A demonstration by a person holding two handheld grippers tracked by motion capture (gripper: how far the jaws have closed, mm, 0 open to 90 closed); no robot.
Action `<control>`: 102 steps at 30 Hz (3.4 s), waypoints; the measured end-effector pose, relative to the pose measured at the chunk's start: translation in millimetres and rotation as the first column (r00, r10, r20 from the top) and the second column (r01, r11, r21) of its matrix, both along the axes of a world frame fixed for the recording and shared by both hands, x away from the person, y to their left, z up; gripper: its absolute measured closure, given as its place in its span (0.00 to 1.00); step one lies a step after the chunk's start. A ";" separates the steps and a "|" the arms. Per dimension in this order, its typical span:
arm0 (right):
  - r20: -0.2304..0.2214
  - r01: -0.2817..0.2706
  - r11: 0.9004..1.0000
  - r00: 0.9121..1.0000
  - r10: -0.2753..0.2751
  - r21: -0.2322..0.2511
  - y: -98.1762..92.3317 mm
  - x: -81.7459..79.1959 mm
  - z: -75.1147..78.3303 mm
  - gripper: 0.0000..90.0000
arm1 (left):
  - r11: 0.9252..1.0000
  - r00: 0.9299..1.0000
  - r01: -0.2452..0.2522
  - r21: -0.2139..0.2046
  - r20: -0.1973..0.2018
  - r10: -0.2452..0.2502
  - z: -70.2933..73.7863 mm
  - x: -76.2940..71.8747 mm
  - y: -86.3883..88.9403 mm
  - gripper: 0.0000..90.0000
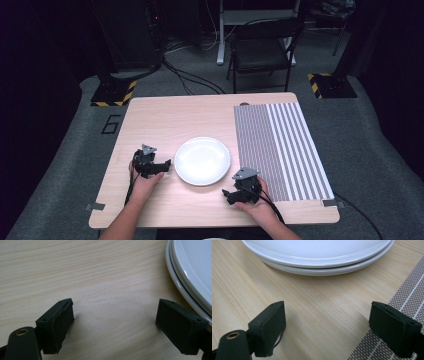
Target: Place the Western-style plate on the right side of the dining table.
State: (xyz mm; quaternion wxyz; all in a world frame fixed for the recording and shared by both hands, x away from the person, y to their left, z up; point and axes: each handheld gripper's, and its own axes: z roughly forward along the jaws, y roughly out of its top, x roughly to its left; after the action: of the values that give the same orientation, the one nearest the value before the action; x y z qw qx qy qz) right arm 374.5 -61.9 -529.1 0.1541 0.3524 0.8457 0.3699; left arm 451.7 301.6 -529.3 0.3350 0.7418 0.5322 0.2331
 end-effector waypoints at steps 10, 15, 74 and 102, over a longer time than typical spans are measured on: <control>0.001 -0.003 1.000 1.000 0.003 0.000 -0.2 0.4 -0.1 0.15 | 1.000 1.000 0.001 -0.001 0.000 -0.001 0.0 0.1 -0.1 0.16; 0.001 -0.003 1.000 1.000 0.003 0.000 -0.2 0.4 -0.1 0.15 | 1.000 1.000 0.001 -0.001 0.000 -0.001 0.0 0.1 0.0 0.16; 0.029 0.163 0.985 0.986 -0.164 0.053 -9.9 0.9 15.0 0.43 | 0.996 0.999 -0.047 -0.081 0.012 0.048 36.4 -8.4 -4.5 0.52; -0.015 0.227 0.971 0.974 -0.227 0.074 -20.7 7.6 29.8 0.47 | 0.990 1.000 -0.020 -0.143 -0.012 0.019 64.2 1.9 -31.9 0.59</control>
State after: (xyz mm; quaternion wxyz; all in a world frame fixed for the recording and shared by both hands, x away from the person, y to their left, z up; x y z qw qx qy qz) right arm 382.1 -82.6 -499.3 0.1795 0.4534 0.7858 0.3804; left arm 453.6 269.7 -465.0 0.3822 0.7119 0.5565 0.1935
